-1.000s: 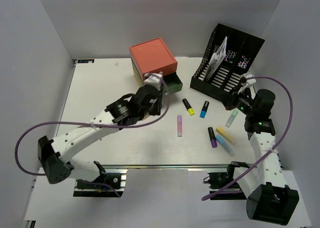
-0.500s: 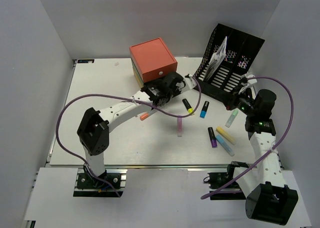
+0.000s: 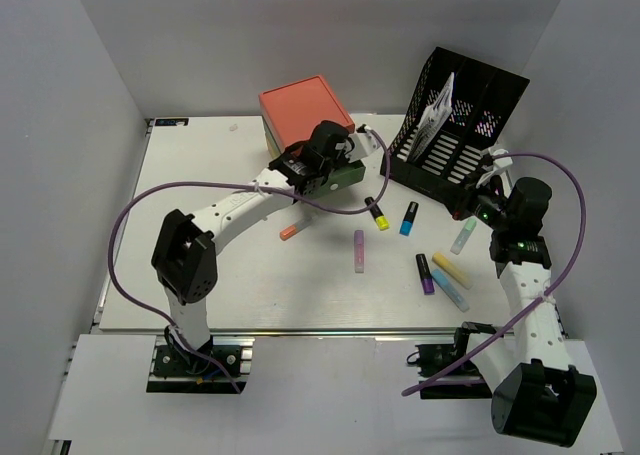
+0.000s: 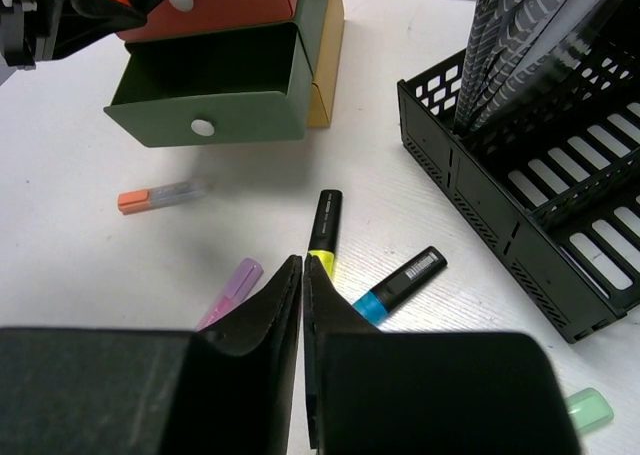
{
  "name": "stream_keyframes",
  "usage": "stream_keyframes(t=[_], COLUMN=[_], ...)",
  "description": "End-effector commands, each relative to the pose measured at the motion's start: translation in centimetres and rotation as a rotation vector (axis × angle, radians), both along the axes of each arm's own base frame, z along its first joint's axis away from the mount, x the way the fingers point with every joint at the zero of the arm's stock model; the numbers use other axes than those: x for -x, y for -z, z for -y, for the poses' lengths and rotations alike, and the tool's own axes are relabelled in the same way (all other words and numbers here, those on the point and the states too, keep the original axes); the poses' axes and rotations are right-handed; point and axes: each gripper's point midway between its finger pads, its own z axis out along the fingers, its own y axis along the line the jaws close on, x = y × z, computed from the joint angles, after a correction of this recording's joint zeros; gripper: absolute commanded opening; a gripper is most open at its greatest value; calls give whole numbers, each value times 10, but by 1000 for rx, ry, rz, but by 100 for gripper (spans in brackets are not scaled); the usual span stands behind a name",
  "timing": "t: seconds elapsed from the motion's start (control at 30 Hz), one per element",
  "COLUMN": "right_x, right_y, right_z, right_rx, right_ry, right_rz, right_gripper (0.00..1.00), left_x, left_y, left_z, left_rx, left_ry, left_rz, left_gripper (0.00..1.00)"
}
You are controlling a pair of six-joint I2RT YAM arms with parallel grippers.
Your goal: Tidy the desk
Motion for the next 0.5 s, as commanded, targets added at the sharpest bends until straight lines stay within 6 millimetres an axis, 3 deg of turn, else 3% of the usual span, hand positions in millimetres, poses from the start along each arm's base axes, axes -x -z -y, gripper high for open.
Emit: stream_keyframes(t=[0.0,0.13,0.3,0.37,0.4,0.47], right_x=[-3,-3,-3,-4,-3,-3], right_y=[-3,-1,0,2,2,5], right_z=[0,0,-1,-1,-2,-2], right_rx=[12,12,9,13,13,21], right_ry=[-15,-15,-21,-26,-37,-46], right_rz=[38,36,32,28,29,26], right_gripper=[10,11,15,26,33,45], left_x=[4,9,14,12,12,9], left_y=[-7,2,8,11,11,5], left_z=[2,0,-5,-10,-11,-15], left_rx=[27,24,29,21,27,44], left_ry=[28,33,21,-3,-13,-47], left_rz=[10,-14,-12,-2,1,36], left_gripper=[4,7,20,29,40,52])
